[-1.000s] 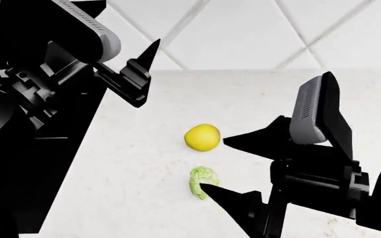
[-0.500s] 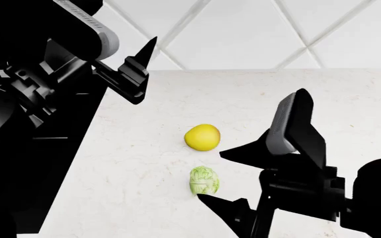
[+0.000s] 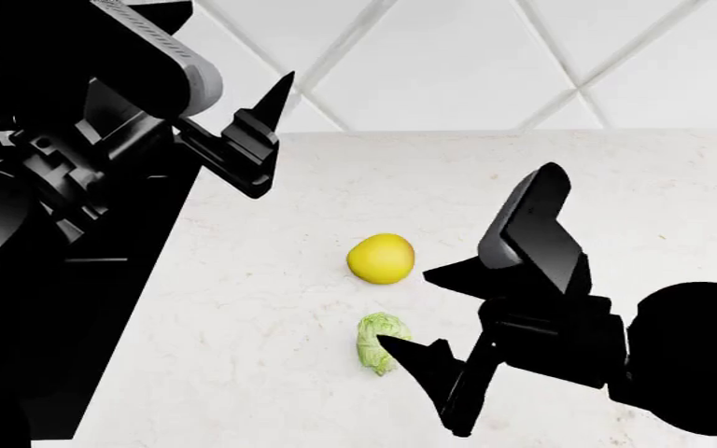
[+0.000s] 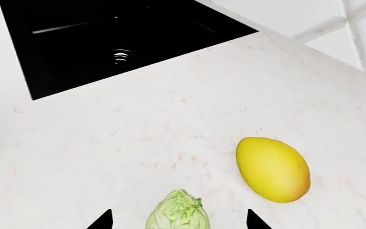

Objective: Pick the lemon, brussel sprout from the counter and place them in the cabinet. Then close the cabinet.

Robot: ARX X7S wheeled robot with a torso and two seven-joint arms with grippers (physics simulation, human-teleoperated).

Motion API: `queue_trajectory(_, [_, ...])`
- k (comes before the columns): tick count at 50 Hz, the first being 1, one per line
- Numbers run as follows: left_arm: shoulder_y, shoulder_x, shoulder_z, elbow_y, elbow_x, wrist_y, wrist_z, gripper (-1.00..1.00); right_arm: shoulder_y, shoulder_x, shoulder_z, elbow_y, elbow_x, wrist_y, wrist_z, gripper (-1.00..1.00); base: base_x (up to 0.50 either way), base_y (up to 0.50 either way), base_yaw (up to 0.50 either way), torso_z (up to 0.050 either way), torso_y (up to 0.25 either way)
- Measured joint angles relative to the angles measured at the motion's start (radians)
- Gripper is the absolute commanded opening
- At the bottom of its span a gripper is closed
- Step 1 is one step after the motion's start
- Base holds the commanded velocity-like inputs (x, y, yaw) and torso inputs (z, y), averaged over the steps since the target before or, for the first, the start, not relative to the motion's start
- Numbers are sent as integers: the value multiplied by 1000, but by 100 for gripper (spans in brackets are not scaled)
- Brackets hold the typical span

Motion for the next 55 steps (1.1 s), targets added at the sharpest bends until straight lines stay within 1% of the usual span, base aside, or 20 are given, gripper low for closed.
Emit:
queue_trajectory(21, [8, -6, -1, -4, -8, 11, -3, 100, -29, -29, -148, 61, -111, -55, -28, 100, 0, 0, 0, 0, 0])
queue_trajectory(49, [8, -12, 1, -9, -17, 21, -8, 100, -62, -55, -260, 143, -211, -120, -30, 100, 0, 0, 0, 0, 0])
queue_trajectory(50, [8, -12, 1, -9, -18, 21, -8, 100, -63, -57, -264, 146, -214, -123, -30, -100, 0, 0, 0, 0, 0])
queue_trajectory(55, [9, -13, 1, -6, -21, 21, -10, 100, -62, -67, -277, 156, -217, -133, -32, -100, 0, 0, 0, 0, 0])
